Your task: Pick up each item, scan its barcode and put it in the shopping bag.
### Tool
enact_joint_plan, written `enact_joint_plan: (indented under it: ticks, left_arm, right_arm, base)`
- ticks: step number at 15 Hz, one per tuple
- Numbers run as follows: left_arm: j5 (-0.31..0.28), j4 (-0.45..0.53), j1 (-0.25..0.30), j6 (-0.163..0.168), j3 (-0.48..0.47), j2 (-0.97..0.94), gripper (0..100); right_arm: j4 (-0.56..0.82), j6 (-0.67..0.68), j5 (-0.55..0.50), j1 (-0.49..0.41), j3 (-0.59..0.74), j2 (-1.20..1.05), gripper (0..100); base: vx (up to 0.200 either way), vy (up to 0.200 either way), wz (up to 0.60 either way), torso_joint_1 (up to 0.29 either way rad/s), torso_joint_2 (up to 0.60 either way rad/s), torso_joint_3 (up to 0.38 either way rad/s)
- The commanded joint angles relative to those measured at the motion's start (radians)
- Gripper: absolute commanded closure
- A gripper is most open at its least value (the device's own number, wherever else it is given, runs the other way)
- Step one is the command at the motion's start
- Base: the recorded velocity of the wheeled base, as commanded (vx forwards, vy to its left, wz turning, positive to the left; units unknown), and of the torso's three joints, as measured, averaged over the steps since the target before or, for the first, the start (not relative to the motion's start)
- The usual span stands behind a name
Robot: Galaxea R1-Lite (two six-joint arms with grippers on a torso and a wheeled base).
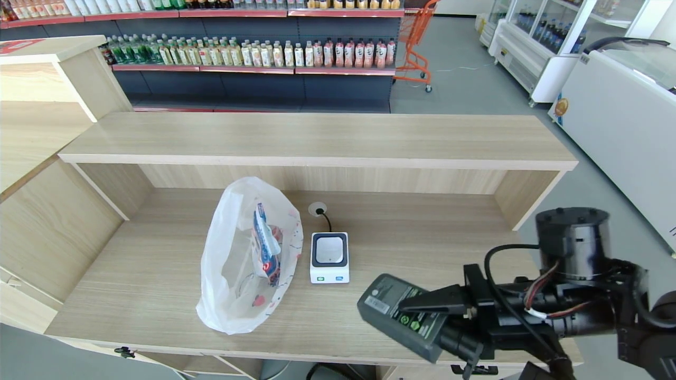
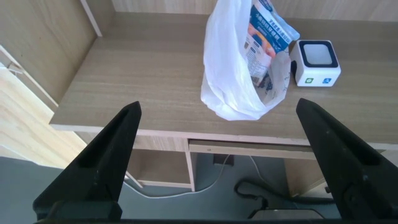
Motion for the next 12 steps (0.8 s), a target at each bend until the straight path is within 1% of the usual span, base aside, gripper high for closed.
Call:
enact_joint_plan:
  ticks: [1,2,3,4,5,6,7,8,9,10,11,12]
  left_arm:
    - [0.000,0.000,0.000,0.000,0.000,0.001,0]
    - [0.000,0.000,0.000,0.001,0.000,0.001,0]
    - [0.001,0.000,0.000,0.000,0.000,0.001,0]
    - [0.000,0.000,0.000,0.000,0.000,0.001,0]
    - [0.000,0.000,0.000,0.000,0.000,0.001,0]
    - [0.000,0.000,0.000,0.000,0.000,0.001,0]
    - [0.000,0.000,0.000,0.000,0.000,0.001,0]
    - [0.001,0.000,0.000,0.000,0.000,0.001,0]
    - [0.000,0.000,0.000,0.000,0.000,0.001,0]
    - [0.000,0.000,0.000,0.000,0.000,0.001,0]
    - [0.000,0.000,0.000,0.000,0.000,0.001,0]
    - [0.000,0.000,0.000,0.000,0.000,0.001,0]
  right_arm:
    - [0.067,0.246,-0.104,-0.210,0.092,-0.250,100]
    - [0.165,0.372,-0.088,-0.282,0.096,-0.288,100]
    - [0.220,0.431,-0.073,-0.319,0.090,-0.313,100]
    - [0.300,0.641,-0.036,-0.389,0.084,-0.344,100]
    - [0.300,0.842,-0.016,-0.428,0.081,-0.350,100]
    - [0.300,0.981,-0.016,-0.443,0.072,-0.354,100]
    - [0.297,1.316,-0.025,-0.444,0.046,-0.357,100]
    - [0.291,1.514,-0.062,-0.444,0.029,-0.350,100]
    - [0.278,1.710,-0.136,-0.443,0.030,-0.340,100]
    - [0.277,1.908,-0.183,-0.423,0.033,-0.337,100]
    - [0.277,2.012,-0.203,-0.406,0.035,-0.334,100]
    - [0.277,2.265,-0.271,-0.360,0.030,-0.324,100]
  base:
    - [0.000,0.000,0.00,0.000,0.00,0.000]
    - [0.000,0.000,0.00,0.000,0.00,0.000]
    - [0.000,0.000,0.00,0.000,0.00,0.000]
    - [0.000,0.000,0.00,0.000,0.00,0.000]
    - [0.000,0.000,0.00,0.000,0.00,0.000]
    - [0.000,0.000,0.00,0.000,0.00,0.000]
    - [0.000,0.000,0.00,0.000,0.00,0.000]
    - [0.000,0.000,0.00,0.000,0.00,0.000]
    - [0.000,0.000,0.00,0.000,0.00,0.000]
    - [0.000,0.000,0.00,0.000,0.00,0.000]
    - [0.000,0.000,0.00,0.000,0.00,0.000]
    - [0.000,0.000,0.00,0.000,0.00,0.000]
